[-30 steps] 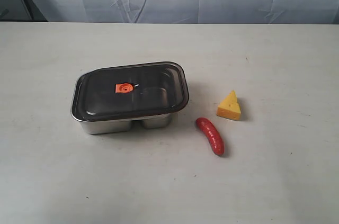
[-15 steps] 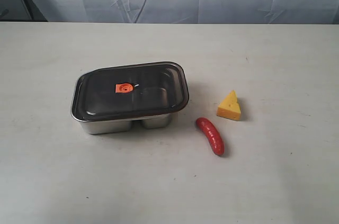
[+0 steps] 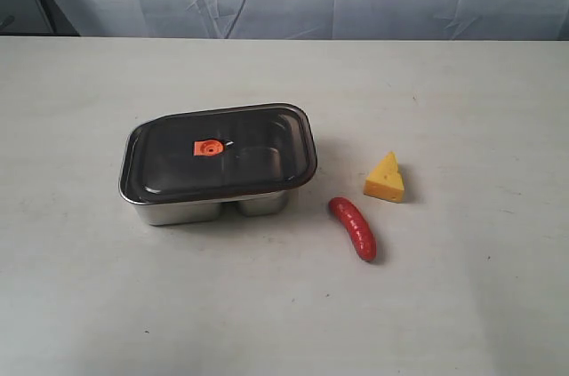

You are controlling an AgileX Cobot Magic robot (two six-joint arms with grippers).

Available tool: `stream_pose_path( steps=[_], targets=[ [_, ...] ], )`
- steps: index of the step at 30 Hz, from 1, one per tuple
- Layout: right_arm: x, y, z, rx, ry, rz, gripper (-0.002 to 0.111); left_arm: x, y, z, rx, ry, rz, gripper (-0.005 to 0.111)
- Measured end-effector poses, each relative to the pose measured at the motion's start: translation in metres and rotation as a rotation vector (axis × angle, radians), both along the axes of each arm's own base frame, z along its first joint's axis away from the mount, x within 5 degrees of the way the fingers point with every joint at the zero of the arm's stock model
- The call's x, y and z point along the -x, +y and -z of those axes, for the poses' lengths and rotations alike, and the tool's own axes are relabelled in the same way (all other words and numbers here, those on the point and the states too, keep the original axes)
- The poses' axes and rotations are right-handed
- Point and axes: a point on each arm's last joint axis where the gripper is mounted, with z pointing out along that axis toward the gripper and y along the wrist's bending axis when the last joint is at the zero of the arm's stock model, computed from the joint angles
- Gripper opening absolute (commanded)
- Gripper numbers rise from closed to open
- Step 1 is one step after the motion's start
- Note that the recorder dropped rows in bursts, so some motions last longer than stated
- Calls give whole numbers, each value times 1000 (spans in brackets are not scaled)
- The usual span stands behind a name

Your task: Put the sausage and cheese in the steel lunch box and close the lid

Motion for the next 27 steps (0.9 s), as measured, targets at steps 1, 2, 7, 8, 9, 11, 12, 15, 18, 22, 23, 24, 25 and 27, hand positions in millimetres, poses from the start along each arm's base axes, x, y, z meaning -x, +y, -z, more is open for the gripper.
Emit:
stream_pose_path(
  steps=[1, 2, 7, 8, 9, 11, 12, 15, 18, 22, 23, 24, 25, 27],
  targets=[
    [1, 0, -6, -6, -61, -2, -1, 0, 0, 0, 0, 0, 0, 0],
    [2, 0, -13, -18, -146, -6, -1, 0, 0, 0, 0, 0, 0, 0],
    [14, 12, -49, 165, -418, -88, -1, 0, 0, 0, 0, 0, 0, 0],
    [13, 17, -52, 253, -402, -118, -1, 0, 0, 0, 0, 0, 0, 0],
    [10, 21, -54, 315, -362, -155, -1, 0, 0, 0, 0, 0, 0, 0],
    [-1, 27, -53, 399, -245, -221, -1, 0, 0, 0, 0, 0, 0, 0],
    [-9, 30, -50, 438, -172, -260, -1, 0, 0, 0, 0, 0, 0, 0],
    [-37, 40, -39, 495, 30, -417, -1, 0, 0, 0, 0, 0, 0, 0],
    [-69, 54, -28, 517, 189, -628, -1, 0, 0, 0, 0, 0, 0, 0],
    [-112, 70, -19, 479, 307, -893, -1, 0, 0, 0, 0, 0, 0, 0],
    [-123, 73, -13, 448, 341, -947, -1, 0, 0, 0, 0, 0, 0, 0],
    [-135, 76, -11, 418, 351, -1010, -1, 0, 0, 0, 0, 0, 0, 0],
    [-146, 78, -4, 386, 380, -1050, -1, 0, 0, 0, 0, 0, 0, 0],
    [-168, 82, 7, 334, 417, -1111, -1, 0, 0, 0, 0, 0, 0, 0]
  ],
)
